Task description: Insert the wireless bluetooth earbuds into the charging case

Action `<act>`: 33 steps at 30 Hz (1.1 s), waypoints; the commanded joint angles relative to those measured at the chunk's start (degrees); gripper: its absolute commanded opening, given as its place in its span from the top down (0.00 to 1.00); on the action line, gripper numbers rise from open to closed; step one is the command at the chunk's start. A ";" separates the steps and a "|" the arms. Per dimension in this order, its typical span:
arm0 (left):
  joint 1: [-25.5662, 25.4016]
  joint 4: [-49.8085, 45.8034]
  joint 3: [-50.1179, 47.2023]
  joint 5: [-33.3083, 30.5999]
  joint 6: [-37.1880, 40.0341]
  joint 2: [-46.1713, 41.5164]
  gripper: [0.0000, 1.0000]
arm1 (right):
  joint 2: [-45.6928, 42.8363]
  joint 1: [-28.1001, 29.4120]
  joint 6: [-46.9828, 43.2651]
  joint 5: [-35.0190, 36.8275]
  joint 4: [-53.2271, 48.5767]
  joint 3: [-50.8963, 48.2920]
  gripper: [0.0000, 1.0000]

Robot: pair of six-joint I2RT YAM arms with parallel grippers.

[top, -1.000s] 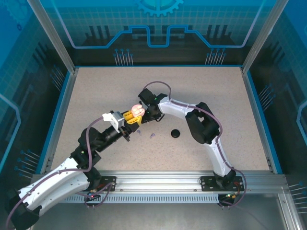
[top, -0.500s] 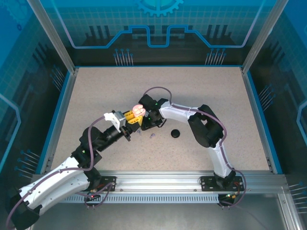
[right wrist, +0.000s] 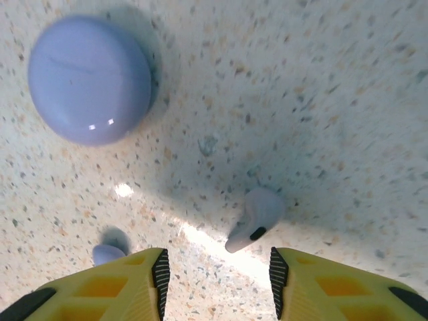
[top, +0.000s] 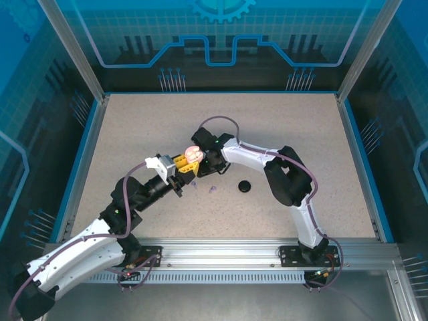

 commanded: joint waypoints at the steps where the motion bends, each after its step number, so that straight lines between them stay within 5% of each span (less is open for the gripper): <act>1: -0.37 0.73 1.47 -0.92 0.24 -1.02 0.92 | 1.98 -0.52 1.03 2.82 -3.98 3.86 0.55; 33: -0.34 0.36 1.60 -1.01 0.59 -1.24 0.92 | 11.88 -0.15 -1.15 4.06 -11.23 10.37 0.70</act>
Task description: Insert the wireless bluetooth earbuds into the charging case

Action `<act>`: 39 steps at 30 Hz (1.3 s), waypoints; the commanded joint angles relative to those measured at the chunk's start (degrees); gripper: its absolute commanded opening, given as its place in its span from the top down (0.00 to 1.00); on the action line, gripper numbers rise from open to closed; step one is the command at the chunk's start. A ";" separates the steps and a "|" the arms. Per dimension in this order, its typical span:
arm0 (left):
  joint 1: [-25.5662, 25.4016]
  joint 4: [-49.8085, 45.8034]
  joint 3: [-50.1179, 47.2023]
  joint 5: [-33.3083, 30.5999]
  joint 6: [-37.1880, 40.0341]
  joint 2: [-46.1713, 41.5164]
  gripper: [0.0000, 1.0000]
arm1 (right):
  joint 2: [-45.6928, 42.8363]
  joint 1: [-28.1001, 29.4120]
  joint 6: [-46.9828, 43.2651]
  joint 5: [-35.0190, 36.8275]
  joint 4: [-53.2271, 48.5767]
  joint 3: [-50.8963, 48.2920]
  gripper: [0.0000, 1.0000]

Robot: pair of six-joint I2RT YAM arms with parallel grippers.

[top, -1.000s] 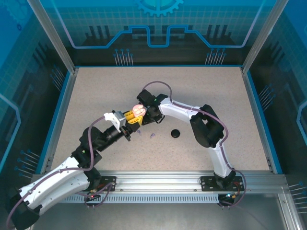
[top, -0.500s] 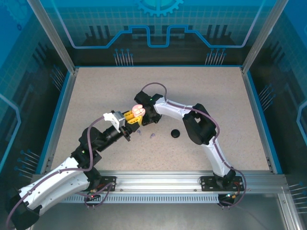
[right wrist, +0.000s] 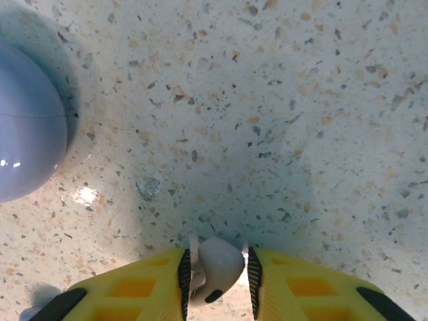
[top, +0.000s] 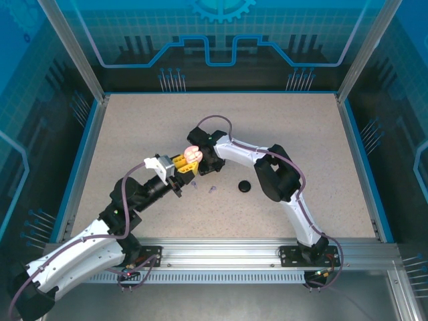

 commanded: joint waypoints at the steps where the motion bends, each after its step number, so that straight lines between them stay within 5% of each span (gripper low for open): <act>1: -0.33 0.56 1.64 -0.98 0.57 -0.62 0.92 | 3.38 -0.07 -1.19 -0.54 -3.09 0.68 0.71; 20: -0.36 0.48 1.53 -1.10 0.49 -0.62 0.92 | -0.48 -0.52 0.73 0.19 -1.37 1.35 0.69; 39: -0.35 0.61 0.91 -1.31 0.73 -1.07 0.92 | 4.70 -0.05 2.67 4.02 -2.52 5.49 0.68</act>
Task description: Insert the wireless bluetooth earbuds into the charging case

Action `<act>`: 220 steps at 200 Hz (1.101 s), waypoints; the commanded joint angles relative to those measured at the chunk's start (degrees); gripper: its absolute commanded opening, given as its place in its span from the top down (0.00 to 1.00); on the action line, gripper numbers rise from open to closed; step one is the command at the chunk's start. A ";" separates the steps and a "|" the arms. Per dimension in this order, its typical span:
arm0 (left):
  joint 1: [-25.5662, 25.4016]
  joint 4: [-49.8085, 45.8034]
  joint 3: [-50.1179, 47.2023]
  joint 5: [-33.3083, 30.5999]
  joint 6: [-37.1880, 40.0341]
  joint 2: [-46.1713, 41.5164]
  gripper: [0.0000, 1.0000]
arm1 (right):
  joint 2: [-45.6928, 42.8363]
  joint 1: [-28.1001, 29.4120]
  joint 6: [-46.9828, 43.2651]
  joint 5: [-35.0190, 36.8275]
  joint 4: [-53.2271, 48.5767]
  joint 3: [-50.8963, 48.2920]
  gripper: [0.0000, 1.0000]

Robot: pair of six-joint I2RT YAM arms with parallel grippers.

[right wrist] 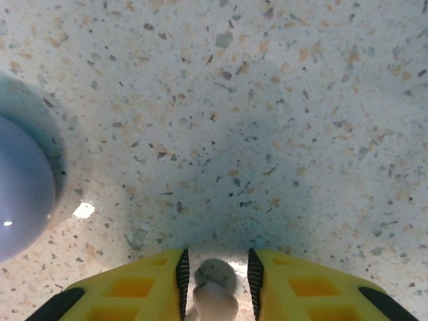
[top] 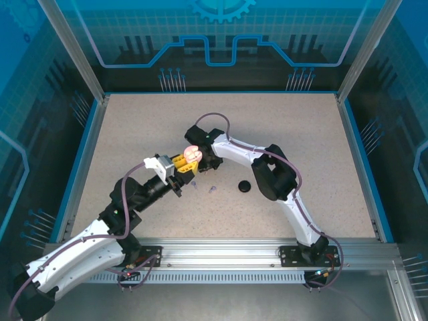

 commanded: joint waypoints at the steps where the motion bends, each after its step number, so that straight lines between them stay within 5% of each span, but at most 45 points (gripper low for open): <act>1: -0.38 0.69 0.90 -0.93 0.69 -1.02 0.92 | 2.02 -0.08 0.88 0.52 -1.62 0.66 0.68; 220: -0.39 1.23 1.47 -0.85 0.48 0.31 0.92 | -7.29 0.42 -2.85 -1.78 -0.81 -7.18 0.64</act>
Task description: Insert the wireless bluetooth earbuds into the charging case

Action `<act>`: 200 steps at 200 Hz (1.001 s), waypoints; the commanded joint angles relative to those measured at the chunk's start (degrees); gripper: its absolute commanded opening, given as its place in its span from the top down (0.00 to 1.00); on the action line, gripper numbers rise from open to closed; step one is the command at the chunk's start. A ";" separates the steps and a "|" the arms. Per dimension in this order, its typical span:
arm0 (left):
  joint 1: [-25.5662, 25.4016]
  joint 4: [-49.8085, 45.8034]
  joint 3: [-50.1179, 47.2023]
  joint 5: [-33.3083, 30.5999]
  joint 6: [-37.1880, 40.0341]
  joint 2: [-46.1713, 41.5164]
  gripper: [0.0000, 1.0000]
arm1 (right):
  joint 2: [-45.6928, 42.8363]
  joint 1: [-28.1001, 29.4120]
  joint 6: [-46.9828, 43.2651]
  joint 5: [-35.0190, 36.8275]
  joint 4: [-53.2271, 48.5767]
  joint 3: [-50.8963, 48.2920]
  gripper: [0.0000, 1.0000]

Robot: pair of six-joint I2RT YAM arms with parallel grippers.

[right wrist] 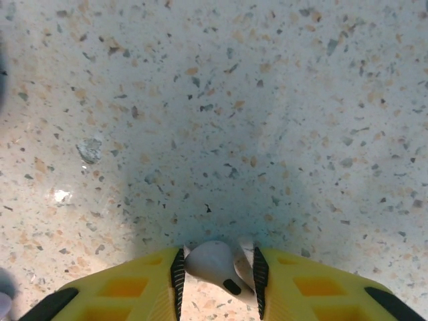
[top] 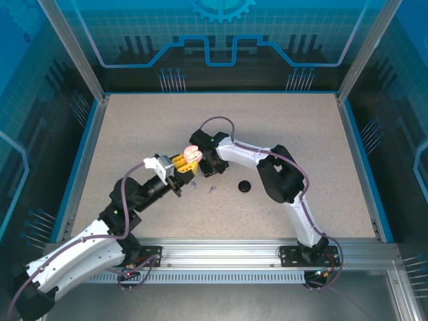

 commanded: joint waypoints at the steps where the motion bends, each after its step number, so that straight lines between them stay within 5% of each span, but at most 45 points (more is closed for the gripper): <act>1: -0.39 1.21 1.45 -0.81 0.48 0.25 0.92 | -1.45 0.27 -2.04 -1.82 -1.44 1.96 0.64; 200: -0.38 -0.12 1.18 -1.49 0.92 -1.36 0.92 | 4.52 -0.98 -5.24 -3.43 -6.87 7.22 0.66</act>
